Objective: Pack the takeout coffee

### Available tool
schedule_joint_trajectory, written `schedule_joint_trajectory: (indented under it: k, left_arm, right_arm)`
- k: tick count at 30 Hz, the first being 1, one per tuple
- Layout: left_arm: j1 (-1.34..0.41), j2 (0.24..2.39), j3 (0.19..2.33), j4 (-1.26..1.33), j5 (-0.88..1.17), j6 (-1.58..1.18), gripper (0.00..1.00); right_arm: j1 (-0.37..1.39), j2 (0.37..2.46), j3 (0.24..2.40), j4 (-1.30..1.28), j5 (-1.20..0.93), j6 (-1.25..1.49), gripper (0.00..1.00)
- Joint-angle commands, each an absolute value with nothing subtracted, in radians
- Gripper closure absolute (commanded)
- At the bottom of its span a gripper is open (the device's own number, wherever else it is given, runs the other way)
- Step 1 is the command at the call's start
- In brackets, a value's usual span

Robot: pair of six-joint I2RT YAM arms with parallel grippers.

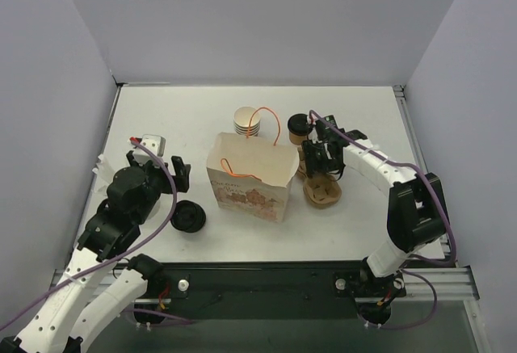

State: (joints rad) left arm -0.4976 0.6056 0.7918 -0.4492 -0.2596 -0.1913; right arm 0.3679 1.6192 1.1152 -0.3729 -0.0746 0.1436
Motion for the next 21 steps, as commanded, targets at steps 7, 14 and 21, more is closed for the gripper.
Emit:
schedule_joint_trajectory:
  k: [7, 14, 21]
  left_arm:
    - [-0.499, 0.597, 0.798, -0.387, -0.295, -0.17, 0.16]
    - [-0.499, 0.586, 0.795, -0.391, -0.305, -0.169, 0.16]
    - [-0.499, 0.594, 0.793, -0.388, -0.305, -0.167, 0.16]
  right_arm:
    - [0.385, 1.635, 1.137, -0.422, -0.043, 0.118, 0.55]
    - [0.387, 1.632, 1.138, -0.423, -0.051, 0.114, 0.58]
    - [0.387, 1.582, 1.166, -0.456, -0.028, 0.112, 0.62]
